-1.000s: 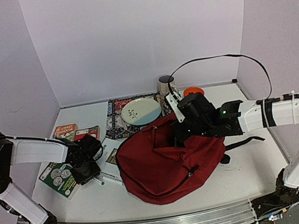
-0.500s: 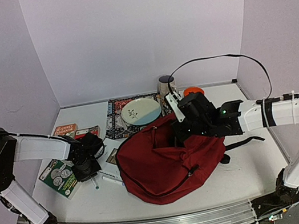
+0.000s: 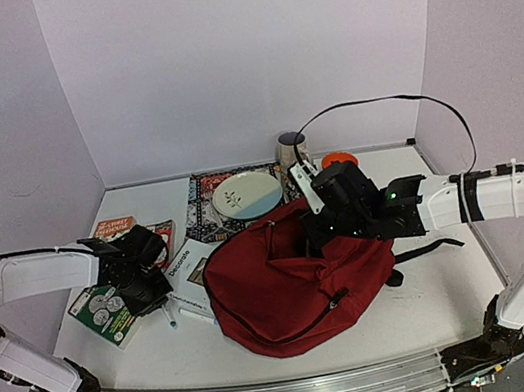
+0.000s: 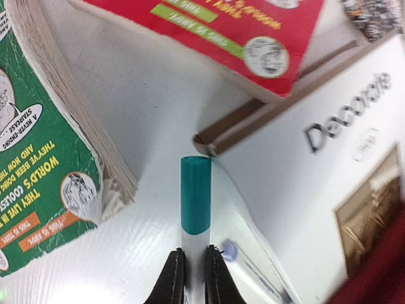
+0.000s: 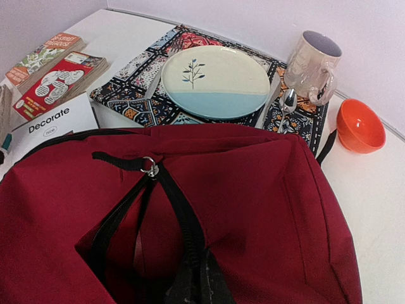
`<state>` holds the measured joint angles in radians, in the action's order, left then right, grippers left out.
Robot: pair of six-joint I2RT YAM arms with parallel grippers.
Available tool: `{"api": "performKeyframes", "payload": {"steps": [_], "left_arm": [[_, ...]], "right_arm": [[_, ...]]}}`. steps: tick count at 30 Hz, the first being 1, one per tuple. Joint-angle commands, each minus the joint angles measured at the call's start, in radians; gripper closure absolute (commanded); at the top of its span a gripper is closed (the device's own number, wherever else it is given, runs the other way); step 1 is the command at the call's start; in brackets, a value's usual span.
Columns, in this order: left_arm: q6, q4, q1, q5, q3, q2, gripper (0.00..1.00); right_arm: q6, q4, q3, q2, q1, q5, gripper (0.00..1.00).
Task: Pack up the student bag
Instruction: Pick up the pen at the center of the board, then place the pen in the lower front pocket of the bag.
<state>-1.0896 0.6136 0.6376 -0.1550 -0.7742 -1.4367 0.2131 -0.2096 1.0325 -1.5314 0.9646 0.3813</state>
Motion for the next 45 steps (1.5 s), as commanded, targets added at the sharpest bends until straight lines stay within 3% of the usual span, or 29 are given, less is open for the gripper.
{"api": "performKeyframes", "payload": {"steps": [1,10,25,45], "left_arm": [[0.032,0.016,0.001,0.022,-0.008,0.108,1.00],[0.119,-0.030,0.001,0.093,-0.160,0.180,1.00],[0.291,-0.278,0.020,0.586,-0.315,0.027,1.00],[0.324,-0.380,0.172,0.740,-0.502,-0.282,1.00]], "right_arm": [[-0.008,-0.034,0.011,0.040,-0.005,0.004,1.00],[-0.003,-0.033,0.026,0.032,-0.006,-0.036,1.00],[0.019,-0.031,0.061,0.020,-0.005,-0.101,1.00],[0.044,-0.034,0.075,0.012,-0.005,-0.153,1.00]]}}
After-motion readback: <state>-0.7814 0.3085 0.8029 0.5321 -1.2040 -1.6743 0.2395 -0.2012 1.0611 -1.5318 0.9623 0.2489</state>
